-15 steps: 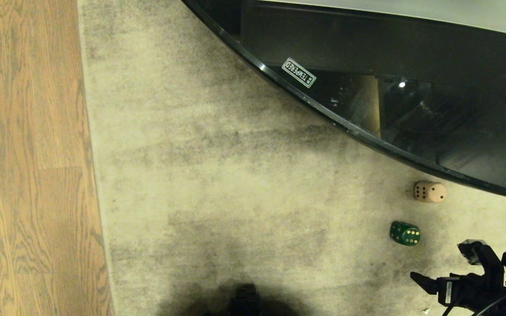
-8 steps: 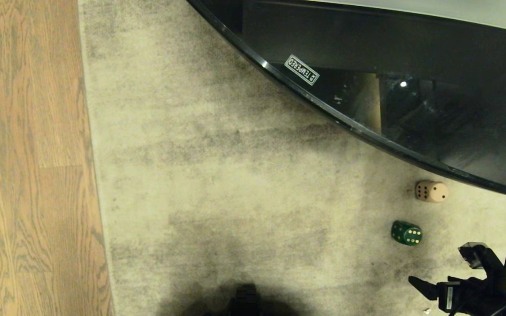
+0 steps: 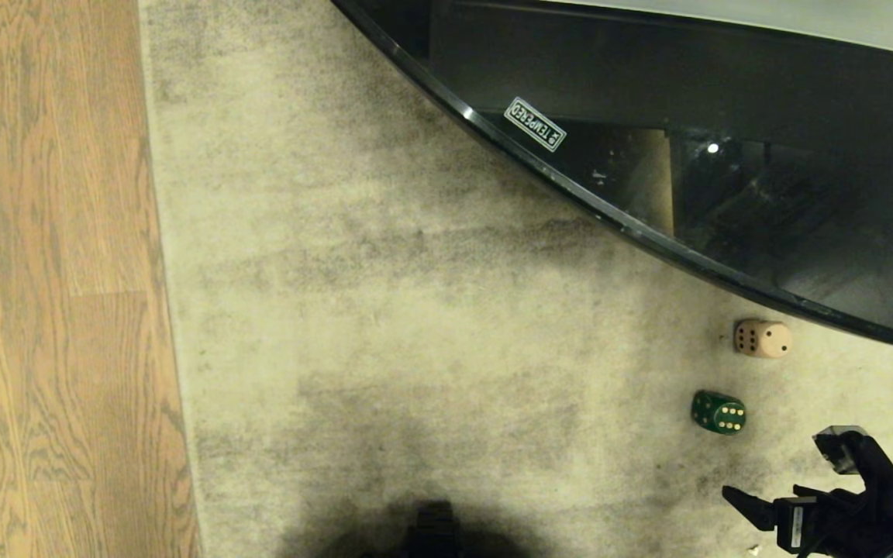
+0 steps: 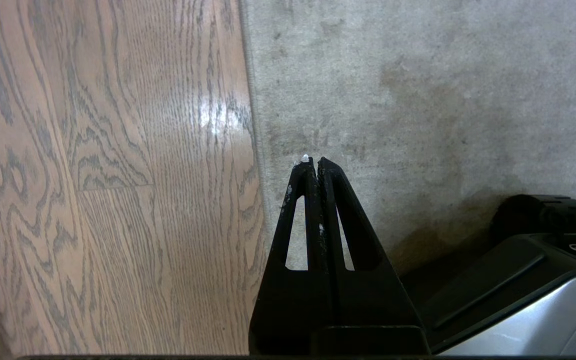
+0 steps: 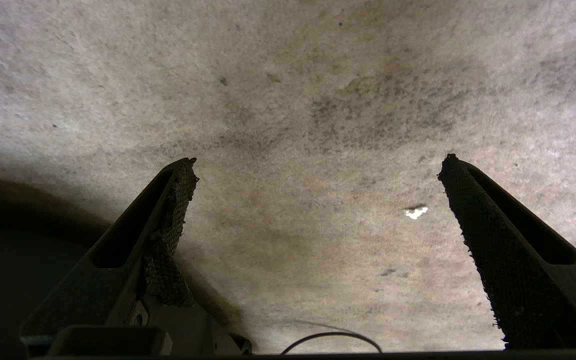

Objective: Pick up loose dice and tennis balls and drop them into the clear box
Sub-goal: Pick up toys out of the box

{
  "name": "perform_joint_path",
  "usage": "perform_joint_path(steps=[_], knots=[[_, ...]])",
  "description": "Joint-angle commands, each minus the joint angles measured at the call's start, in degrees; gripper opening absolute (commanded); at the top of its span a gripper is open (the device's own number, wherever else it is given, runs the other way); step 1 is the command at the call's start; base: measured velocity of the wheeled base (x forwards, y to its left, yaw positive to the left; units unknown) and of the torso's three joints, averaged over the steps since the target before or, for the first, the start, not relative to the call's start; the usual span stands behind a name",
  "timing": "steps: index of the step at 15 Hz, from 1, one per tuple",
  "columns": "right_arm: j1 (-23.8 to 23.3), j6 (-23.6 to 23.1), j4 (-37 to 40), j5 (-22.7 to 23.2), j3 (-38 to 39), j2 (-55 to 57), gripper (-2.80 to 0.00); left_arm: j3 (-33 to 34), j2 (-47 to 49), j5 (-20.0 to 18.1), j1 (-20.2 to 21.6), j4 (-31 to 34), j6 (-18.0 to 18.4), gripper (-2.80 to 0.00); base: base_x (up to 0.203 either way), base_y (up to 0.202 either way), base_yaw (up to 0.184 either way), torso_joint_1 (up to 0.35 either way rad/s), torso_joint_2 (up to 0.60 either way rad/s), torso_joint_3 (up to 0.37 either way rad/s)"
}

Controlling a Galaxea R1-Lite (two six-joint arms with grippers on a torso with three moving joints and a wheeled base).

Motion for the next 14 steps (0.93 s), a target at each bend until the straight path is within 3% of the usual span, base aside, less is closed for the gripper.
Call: perform_joint_path(steps=[1,8,14], knots=[[0.01,-0.12,-0.36,0.14,0.06,-0.53,0.00,0.18,0.02,0.01,0.00,-0.04,0.02,-2.80,0.000,0.000,0.000,0.000,0.00,0.000],[0.01,-0.12,-0.36,0.14,-0.29,-0.56,0.00,0.18,0.02,0.01,0.00,0.00,0.02,-2.80,0.000,0.000,0.000,0.000,0.00,0.000],[0.01,-0.12,-0.36,0.14,-0.81,-0.35,0.00,0.18,0.02,0.01,0.00,-0.04,0.02,-2.80,-0.138,0.000,-0.022,0.004,0.00,0.003]])
